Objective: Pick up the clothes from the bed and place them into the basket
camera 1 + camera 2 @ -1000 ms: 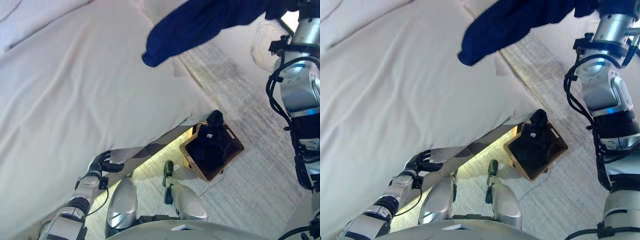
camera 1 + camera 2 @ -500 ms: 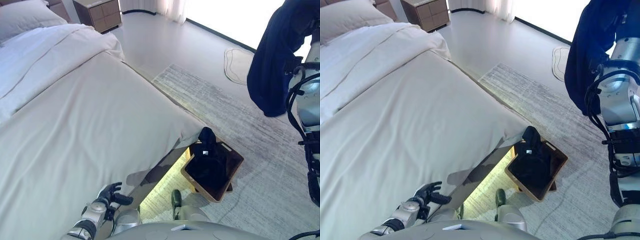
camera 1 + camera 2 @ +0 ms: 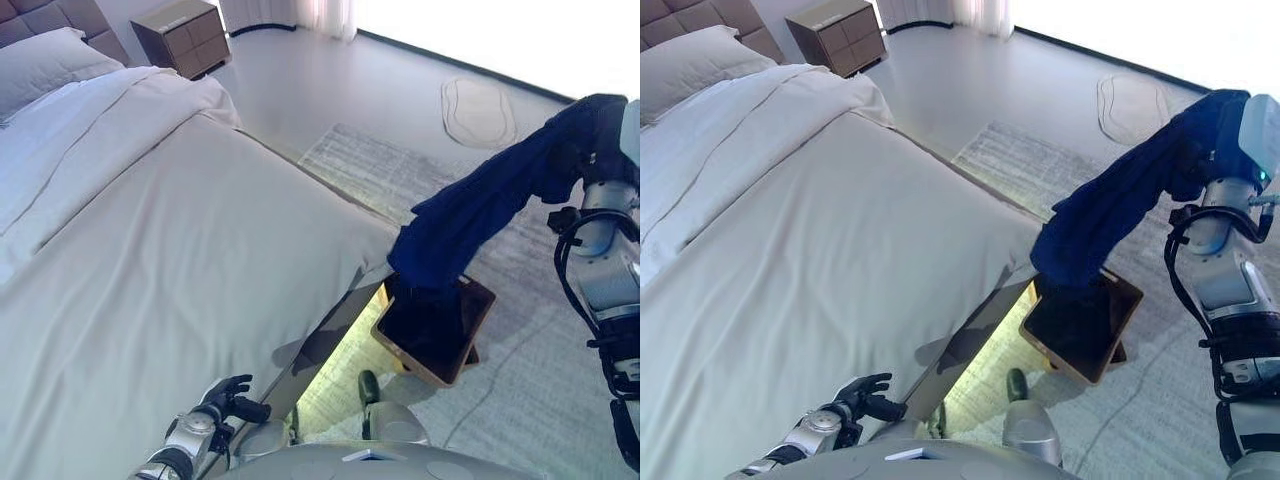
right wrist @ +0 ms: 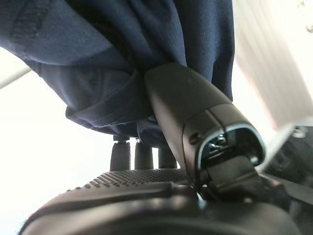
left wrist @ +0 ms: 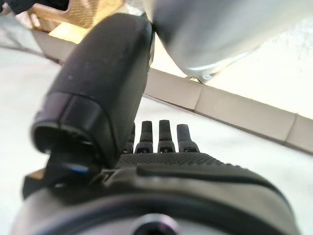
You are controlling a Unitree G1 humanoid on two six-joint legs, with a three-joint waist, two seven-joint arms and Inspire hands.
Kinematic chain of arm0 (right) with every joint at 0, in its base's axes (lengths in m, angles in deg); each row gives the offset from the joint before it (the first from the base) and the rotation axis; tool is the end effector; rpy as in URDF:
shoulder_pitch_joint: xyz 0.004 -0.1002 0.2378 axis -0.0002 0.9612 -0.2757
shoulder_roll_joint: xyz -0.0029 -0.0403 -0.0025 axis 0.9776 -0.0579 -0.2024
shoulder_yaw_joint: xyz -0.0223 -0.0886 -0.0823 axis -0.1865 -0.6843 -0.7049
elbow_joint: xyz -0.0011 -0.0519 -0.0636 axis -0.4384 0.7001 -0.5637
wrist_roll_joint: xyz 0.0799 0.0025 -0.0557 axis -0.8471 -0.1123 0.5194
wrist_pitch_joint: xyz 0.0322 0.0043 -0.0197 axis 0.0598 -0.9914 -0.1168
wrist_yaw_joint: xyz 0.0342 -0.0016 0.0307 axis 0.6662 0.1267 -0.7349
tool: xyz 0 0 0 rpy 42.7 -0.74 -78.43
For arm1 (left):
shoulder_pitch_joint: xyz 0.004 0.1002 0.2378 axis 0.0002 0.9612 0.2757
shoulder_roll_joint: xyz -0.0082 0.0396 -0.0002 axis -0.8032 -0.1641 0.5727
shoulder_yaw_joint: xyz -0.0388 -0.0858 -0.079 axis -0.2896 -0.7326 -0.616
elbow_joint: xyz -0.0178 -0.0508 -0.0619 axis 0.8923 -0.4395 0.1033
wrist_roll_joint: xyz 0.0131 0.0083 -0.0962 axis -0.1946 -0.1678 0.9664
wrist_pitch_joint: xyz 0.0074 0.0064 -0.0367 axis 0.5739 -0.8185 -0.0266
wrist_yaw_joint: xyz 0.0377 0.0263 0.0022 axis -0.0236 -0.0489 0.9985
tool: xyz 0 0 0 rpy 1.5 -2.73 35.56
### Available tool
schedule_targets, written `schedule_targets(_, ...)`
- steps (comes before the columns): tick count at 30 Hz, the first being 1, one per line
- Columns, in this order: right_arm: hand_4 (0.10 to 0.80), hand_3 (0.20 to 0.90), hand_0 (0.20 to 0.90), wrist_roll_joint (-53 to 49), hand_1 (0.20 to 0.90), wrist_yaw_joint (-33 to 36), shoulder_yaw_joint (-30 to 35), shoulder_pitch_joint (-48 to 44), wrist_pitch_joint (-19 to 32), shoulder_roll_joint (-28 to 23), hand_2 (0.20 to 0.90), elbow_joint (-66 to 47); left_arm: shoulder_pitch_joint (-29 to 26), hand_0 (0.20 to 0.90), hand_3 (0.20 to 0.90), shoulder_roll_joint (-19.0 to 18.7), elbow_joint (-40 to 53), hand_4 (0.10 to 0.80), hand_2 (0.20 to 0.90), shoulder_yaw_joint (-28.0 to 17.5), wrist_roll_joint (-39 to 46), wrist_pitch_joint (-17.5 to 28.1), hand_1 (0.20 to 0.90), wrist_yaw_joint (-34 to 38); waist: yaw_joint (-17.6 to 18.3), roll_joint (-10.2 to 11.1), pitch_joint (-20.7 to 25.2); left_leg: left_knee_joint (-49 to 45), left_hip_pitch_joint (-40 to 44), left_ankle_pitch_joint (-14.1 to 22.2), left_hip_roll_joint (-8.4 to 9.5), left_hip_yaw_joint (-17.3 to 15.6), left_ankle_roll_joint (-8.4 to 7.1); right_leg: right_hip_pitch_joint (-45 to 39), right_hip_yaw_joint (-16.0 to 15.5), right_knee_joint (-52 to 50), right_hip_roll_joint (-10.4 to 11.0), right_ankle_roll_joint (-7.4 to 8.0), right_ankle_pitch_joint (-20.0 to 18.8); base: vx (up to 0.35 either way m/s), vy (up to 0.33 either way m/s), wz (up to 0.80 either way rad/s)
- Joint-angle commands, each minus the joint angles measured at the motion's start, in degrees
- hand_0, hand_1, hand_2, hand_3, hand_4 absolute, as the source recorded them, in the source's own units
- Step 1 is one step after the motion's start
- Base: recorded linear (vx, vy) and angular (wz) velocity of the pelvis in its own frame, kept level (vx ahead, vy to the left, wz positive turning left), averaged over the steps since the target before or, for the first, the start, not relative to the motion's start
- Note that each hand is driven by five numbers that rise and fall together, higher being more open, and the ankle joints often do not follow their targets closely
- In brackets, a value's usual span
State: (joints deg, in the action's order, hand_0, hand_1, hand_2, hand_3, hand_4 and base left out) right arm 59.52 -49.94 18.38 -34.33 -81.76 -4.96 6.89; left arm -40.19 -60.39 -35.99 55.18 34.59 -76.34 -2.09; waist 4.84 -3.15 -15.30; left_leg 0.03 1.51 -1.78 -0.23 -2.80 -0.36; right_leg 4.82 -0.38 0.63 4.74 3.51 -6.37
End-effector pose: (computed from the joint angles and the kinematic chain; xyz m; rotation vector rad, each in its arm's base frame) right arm 0.2656 -0.3153 0.1457 -0.9850 -0.2590 -0.6707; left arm 0.1200 0.2128 -0.1170 0.3389 1.0037 -0.1486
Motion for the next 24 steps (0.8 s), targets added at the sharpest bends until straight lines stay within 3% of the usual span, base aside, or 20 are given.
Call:
schedule_targets(1, 0.1, 0.2, 0.3, 4.9, 0.3, 6.9, 4.0, -9.1, 4.8, -1.6, 0.3, -4.8, -4.7, 0.9, 0.9, -1.2, 1.9, 0.8, 0.9, 1.4, 3.7, 4.6, 0.9, 1.8, -0.7, -0.1, -5.7, -9.0, -4.9, 6.6, 2.6, 3.4, 0.79, 3.3, -1.6, -15.1, 0.0, -2.2, 11.2, -0.357, 0.065, 0.0)
schedule_targets(4, 0.1, 0.2, 0.3, 7.6, 0.3, 7.8, 1.2, -12.0, 5.9, -1.5, 0.3, -5.3, -5.7, 0.9, 0.9, 0.4, 3.1, 0.8, 0.9, 2.3, 5.1, 6.5, 0.9, 3.2, 0.1, -2.5, -10.3, -11.4, -9.4, 5.6, 3.16, 3.8, 0.28, 8.0, -0.9, -16.8, 0.2, -3.03, 10.5, -0.262, 0.019, -0.08)
schedule_targets(11, 0.1, 0.2, 0.3, 9.6, 0.3, 9.3, -3.2, -16.9, 7.3, 0.6, 0.3, -3.7, -7.1, 0.9, 0.9, 1.3, 5.2, 0.8, 0.9, 3.1, 8.3, 7.9, 0.9, 5.3, 0.4, -3.7, -14.5, -18.2, -18.3, 5.9, 2.66, 3.2, 0.15, 16.3, -0.3, -20.7, -0.2, -4.12, 10.6, -0.137, -0.06, -0.16)
schedule_targets(17, 0.1, 0.2, 0.3, 8.0, 0.3, 11.9, -6.6, -20.9, 5.5, 2.4, 0.3, 2.8, -9.8, 0.9, 0.9, 0.2, 6.7, 0.8, 0.9, 3.3, 10.8, 7.7, 0.9, 7.0, -0.9, -4.5, -14.5, -19.6, -27.7, 4.0, 2.73, 3.0, 0.09, 25.3, -0.2, -22.4, -0.8, -3.74, 9.8, -0.118, -0.088, 0.01)
schedule_targets(24, 0.122, 0.222, 0.319, -1.5, 0.319, 7.6, -13.6, -27.4, -0.9, 2.3, 0.319, 20.0, -10.9, 0.9, 0.9, -1.8, 10.5, 0.8, 0.9, 4.8, 14.3, 8.5, 0.9, 9.2, -4.1, -6.0, -14.5, -22.1, -38.2, 3.1, 3.71, 3.0, 0.38, 35.9, -1.9, -27.2, -0.5, -3.44, 10.2, -0.058, -0.046, 0.0)
